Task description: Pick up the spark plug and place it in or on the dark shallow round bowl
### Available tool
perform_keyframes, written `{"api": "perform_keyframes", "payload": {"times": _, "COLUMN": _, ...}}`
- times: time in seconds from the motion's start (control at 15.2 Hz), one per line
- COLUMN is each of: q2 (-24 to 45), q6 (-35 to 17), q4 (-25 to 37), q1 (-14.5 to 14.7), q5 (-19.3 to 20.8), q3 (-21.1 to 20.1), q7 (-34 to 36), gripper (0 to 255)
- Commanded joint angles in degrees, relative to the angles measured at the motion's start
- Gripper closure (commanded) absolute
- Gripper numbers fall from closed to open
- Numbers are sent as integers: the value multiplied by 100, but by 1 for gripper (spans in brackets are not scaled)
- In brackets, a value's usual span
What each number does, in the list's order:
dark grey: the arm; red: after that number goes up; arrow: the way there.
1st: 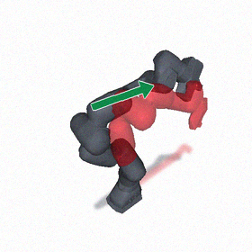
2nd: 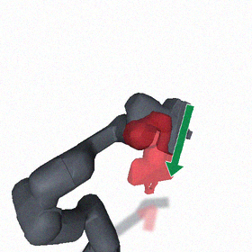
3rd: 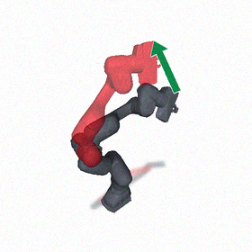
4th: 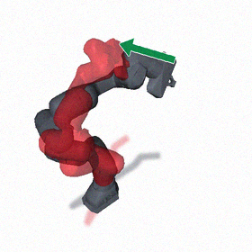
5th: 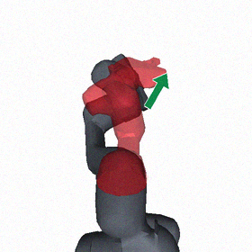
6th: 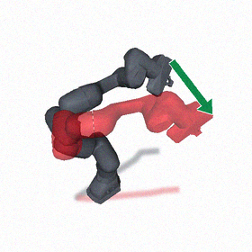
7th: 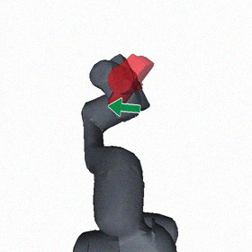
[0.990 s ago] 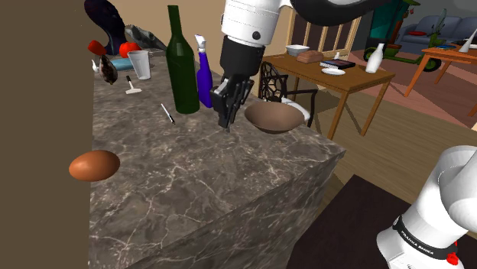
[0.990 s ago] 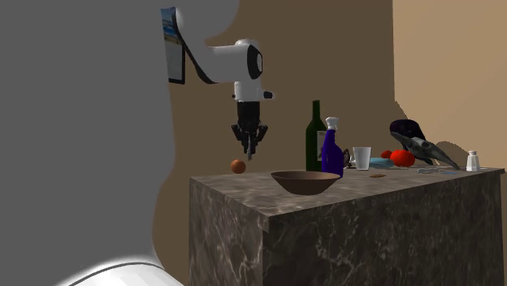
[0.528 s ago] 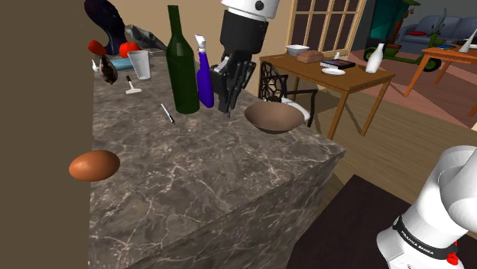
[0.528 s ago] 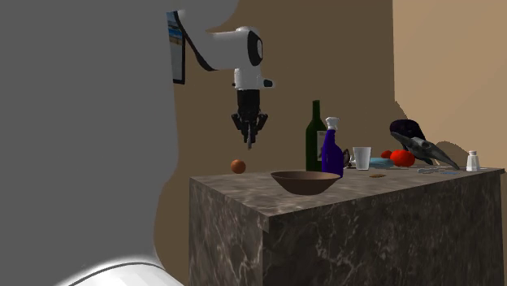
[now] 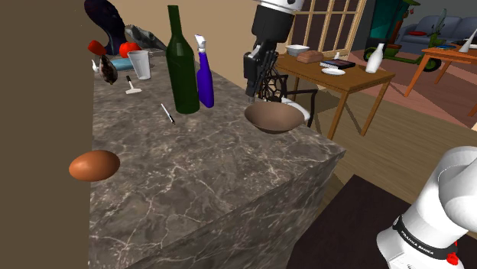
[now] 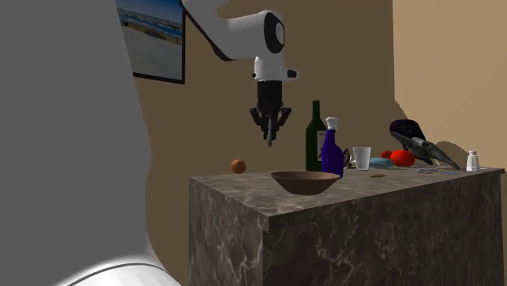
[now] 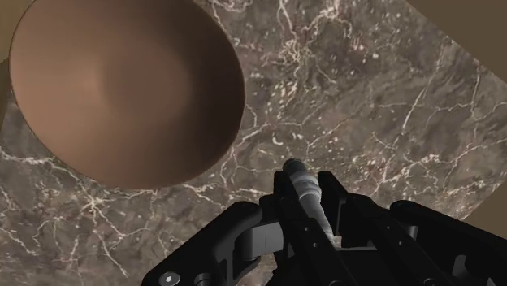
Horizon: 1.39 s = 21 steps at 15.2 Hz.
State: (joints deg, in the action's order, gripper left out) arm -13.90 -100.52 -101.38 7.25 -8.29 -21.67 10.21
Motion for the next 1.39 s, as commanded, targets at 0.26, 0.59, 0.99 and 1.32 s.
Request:
{"api": "perform_keyframes", "payload": {"times": 0.26, "q2": -493, "q6": 52, "q4": -542, "q1": -246, "q5": -168, "q3": 667, "q7": -955, "gripper": 255}}
{"api": "perform_keyframes", "payload": {"times": 0.59, "q2": -669, "q6": -40, "q4": -870, "q1": -354, "q5": -193, "q3": 963, "q7": -1386, "gripper": 255}}
{"api": "perform_keyframes", "payload": {"times": 0.99, "q2": -765, "q6": -494, "q4": -1422, "q1": -338, "q5": -233, "q3": 946, "q7": -1446, "gripper": 255}}
{"api": "perform_keyframes", "payload": {"times": 1.32, "q2": -810, "q6": -871, "q4": -1847, "q1": -324, "q5": -266, "q3": 926, "q7": -1493, "gripper": 255}}
